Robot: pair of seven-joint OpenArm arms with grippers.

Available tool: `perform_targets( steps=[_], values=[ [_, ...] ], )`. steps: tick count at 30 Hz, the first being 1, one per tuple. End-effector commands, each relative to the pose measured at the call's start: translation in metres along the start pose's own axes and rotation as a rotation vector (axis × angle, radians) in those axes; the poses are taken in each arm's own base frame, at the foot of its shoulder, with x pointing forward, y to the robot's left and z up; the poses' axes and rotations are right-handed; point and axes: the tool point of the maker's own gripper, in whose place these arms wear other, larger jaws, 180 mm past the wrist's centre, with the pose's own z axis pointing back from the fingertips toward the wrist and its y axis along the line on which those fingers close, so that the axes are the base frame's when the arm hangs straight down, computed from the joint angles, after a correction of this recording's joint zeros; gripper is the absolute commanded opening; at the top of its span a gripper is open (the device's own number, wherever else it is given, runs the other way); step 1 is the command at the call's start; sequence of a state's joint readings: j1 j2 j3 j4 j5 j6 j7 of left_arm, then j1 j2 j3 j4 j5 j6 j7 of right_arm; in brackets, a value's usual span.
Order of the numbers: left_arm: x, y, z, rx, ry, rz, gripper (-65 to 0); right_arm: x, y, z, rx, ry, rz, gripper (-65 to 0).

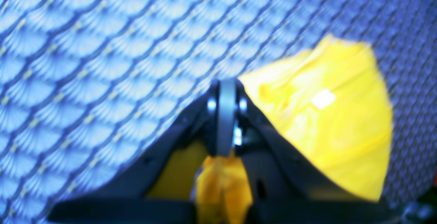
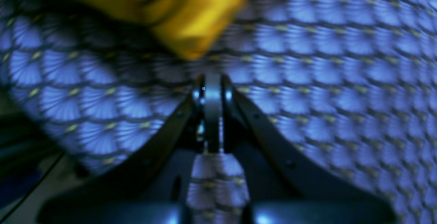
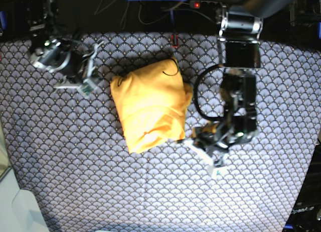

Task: Fold the T-shirt properly
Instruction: 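Push the folded bundle's sides inward with both grippers, then press and tuck the bundle's edge with the left gripper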

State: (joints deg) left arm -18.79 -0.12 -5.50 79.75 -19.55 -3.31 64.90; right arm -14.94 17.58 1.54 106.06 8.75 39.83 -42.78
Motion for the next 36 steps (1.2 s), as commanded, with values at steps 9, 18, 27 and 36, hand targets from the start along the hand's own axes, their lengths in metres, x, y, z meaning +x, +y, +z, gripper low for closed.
perform_targets(
  steps=[9,18,27,36],
  values=[
    [-0.052,0.023,0.027,0.049,0.017,-0.007,-65.0,0.030,-0.067,-0.005,-0.114,-0.065,-0.009,-65.0],
    [-0.073,-0.003,0.007,-0.010,0.059,0.052,-65.0,0.037,-0.032,-0.037,0.004,-0.072,-0.015,-65.0],
    [-0.065,0.006,-0.027,-0.003,0.009,0.110,-65.0,0.029,0.024,-0.028,0.086,-0.103,-0.037,-65.0],
    [-0.038,-0.027,-0.045,-0.069,-0.075,0.141,-65.0,0.016,0.046,-0.015,0.113,-0.093,-0.033,-65.0]
  ],
)
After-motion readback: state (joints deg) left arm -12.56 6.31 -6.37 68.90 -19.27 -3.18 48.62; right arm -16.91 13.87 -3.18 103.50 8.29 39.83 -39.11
